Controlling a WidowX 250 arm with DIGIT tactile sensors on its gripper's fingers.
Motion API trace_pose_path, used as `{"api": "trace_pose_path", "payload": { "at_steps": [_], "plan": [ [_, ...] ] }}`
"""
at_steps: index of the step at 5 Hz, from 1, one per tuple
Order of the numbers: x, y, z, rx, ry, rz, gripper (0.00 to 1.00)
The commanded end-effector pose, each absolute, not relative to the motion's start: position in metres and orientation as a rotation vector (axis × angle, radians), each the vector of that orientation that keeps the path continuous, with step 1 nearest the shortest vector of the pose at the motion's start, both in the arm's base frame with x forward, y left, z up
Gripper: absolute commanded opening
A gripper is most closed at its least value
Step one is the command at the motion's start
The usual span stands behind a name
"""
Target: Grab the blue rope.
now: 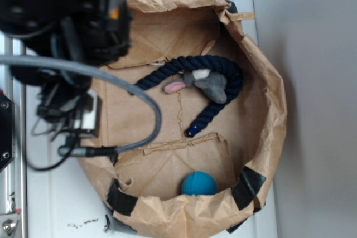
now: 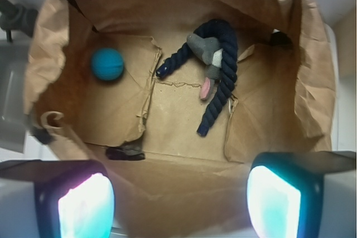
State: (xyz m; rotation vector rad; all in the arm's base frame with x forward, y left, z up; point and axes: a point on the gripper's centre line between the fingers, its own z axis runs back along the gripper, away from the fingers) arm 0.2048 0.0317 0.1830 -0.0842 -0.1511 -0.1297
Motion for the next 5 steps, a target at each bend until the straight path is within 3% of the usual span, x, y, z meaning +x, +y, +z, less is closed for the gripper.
{"api": "trace_pose_path", "payload": {
  "at_steps": [1,4,5],
  "plan": [
    [0.207,0.037,0.19,-0.073,-0.182,-0.118,1.0],
    [0.207,0.037,0.19,-0.073,-0.182,-0.118,1.0],
    [0.225,0.025,0.164,-0.056,-0.143,-0.046,1.0]
  ]
}}
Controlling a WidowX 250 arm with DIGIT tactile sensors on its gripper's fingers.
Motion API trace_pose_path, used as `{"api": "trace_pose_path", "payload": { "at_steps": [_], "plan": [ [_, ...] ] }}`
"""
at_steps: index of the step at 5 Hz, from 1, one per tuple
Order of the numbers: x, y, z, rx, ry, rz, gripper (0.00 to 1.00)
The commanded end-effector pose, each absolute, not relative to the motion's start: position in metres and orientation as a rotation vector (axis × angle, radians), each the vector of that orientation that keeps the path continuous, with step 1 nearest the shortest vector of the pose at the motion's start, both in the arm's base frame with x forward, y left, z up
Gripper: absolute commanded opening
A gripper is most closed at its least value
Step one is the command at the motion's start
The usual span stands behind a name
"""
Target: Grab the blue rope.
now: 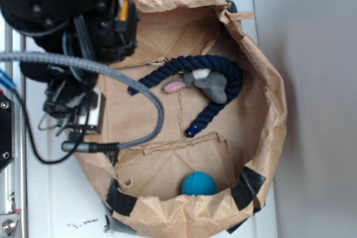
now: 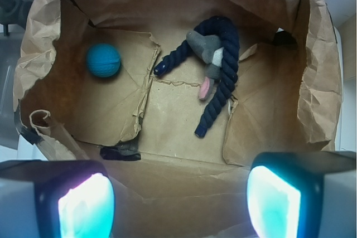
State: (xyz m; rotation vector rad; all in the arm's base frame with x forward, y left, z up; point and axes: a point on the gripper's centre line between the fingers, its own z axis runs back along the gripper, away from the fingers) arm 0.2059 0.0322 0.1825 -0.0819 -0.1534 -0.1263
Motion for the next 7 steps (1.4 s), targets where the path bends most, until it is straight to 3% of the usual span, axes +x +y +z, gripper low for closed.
{"api": "trace_pose_path", "payload": {
  "at_steps": [1,2,4,5,6,7],
  "plan": [
    [0.242,0.018,0.133,0.009,-0.151,0.02,1.0],
    [0.254,0.017,0.119,0.026,-0.202,0.074,1.0],
    [0.256,0.035,0.099,0.004,-0.239,0.131,1.0],
    [0.241,0.041,0.099,0.01,-0.269,0.122,1.0],
    [0.236,0.052,0.09,-0.025,-0.288,0.109,1.0],
    [0.232,0.064,0.071,-0.016,-0.302,0.118,1.0]
  ]
}}
